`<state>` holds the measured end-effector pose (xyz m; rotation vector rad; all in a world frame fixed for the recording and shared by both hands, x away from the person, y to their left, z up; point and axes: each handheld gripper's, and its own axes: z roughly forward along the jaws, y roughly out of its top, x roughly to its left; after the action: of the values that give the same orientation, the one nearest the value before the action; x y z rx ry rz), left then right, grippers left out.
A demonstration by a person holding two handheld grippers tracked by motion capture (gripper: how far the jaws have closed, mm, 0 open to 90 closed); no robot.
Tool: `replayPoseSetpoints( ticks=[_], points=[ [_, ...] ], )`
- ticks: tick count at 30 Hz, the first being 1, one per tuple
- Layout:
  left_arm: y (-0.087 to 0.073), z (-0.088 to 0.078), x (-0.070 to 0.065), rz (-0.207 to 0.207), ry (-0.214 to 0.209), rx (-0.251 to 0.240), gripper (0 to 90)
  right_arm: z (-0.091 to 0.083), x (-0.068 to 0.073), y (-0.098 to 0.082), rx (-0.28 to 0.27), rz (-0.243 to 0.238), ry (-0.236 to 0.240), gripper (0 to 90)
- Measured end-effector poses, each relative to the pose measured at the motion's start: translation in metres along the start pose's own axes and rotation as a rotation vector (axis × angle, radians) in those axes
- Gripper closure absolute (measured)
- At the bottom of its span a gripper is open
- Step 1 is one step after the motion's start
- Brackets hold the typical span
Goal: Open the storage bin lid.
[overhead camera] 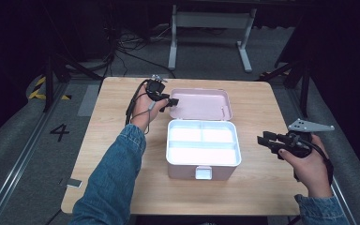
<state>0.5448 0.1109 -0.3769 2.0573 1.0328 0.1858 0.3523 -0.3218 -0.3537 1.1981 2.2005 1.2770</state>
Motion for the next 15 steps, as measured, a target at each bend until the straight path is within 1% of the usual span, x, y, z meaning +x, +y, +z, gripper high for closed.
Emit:
replayPoseSetpoints(
  ticks=[1,2,3,4,6,7,8,11,12,13,14,15],
  points=[
    [0.001,-0.004,-0.001,0.002,0.000,-0.012,46.3,0.000,0.000,0.000,0.000,-0.001,-0.001,62.1],
    [0.001,-0.004,-0.001,0.002,0.000,-0.012,46.0,0.000,0.000,0.000,0.000,-0.001,-0.001,62.1],
    [0.002,-0.013,-0.004,0.012,-0.002,-0.039,45.6,0.000,0.000,0.000,0.000,-0.002,0.000,61.8],
    [0.002,-0.013,-0.004,0.012,-0.002,-0.039,45.5,0.001,0.000,0.000,-0.001,-0.006,0.000,61.5],
    [0.002,-0.024,-0.007,0.035,-0.011,-0.068,45.5,0.001,0.001,0.000,0.000,-0.006,0.001,61.3],
    [0.001,-0.036,-0.013,0.050,-0.019,-0.088,45.5,0.001,0.000,0.000,0.001,-0.005,0.002,61.1],
    [0.001,-0.043,-0.015,0.064,-0.024,-0.096,45.5,0.001,0.000,0.001,0.001,-0.004,0.003,61.0],
    [-0.001,-0.062,-0.023,0.079,-0.031,-0.126,44.9,0.003,0.000,0.002,0.004,-0.004,0.007,60.6],
    [-0.003,-0.072,-0.026,0.082,-0.032,-0.132,44.3,0.004,-0.001,0.003,0.004,-0.005,0.009,60.4],
    [-0.003,-0.072,-0.026,0.082,-0.032,-0.132,43.9,0.004,-0.001,0.003,0.004,-0.005,0.009,60.4],
    [-0.005,-0.084,-0.030,0.098,-0.022,-0.148,44.0,0.006,-0.001,0.005,0.002,-0.009,0.012,59.7],
    [-0.006,-0.090,-0.032,0.103,-0.025,-0.149,44.0,0.007,-0.001,0.006,0.001,-0.005,0.016,59.4]
  ],
)
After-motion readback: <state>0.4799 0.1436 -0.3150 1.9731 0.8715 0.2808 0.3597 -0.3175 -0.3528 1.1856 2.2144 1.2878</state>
